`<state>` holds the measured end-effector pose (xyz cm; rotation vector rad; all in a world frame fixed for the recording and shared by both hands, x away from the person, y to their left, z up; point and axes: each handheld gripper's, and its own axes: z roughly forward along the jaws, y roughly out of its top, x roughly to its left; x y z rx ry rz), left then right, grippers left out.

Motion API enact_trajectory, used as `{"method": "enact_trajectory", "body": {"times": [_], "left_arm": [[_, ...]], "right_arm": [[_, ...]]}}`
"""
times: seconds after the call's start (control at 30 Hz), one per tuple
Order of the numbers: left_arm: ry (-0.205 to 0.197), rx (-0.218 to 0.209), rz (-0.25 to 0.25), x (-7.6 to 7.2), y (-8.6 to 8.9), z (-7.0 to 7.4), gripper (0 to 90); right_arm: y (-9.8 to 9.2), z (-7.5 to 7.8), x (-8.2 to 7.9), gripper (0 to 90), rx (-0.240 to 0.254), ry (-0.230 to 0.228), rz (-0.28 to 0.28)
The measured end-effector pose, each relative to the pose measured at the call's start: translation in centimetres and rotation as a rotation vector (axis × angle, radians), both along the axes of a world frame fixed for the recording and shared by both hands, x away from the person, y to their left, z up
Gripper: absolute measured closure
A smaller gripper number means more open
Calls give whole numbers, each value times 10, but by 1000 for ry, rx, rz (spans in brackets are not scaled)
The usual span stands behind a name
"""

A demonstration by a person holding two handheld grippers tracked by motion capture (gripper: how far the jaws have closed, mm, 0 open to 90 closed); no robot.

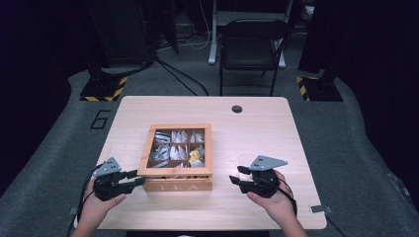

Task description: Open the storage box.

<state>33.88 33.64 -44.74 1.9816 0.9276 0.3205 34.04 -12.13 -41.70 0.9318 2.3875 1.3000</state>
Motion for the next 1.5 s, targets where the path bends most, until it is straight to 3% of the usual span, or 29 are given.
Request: {"method": "enact_trajectory", "body": {"times": [0.13,0.4,0.53,0.57,0.7,0.9,0.97,1.1,1.5], "left_arm": [[1,-12,10,0,0,5,590],[5,-11,14,0,0,7,588],[3,-9,11,0,0,7,588],[-3,-12,18,0,0,6,588],[-3,-11,18,0,-1,6,588],[2,-5,14,0,0,6,587],[5,11,15,0,-2,7,577],[11,4,15,1,-1,8,565],[-28,8,29,6,-3,23,499]], "right_arm": [[17,-9,6,520,-13,33,46],[42,-15,20,513,-7,74,70],[52,-17,24,536,-18,91,74],[58,-18,25,594,-23,90,93],[66,-18,27,599,-20,97,102],[68,-17,29,603,-21,99,91],[68,-17,31,599,-17,111,77],[68,-15,33,578,-3,136,62],[70,0,37,541,-21,119,47]]}}
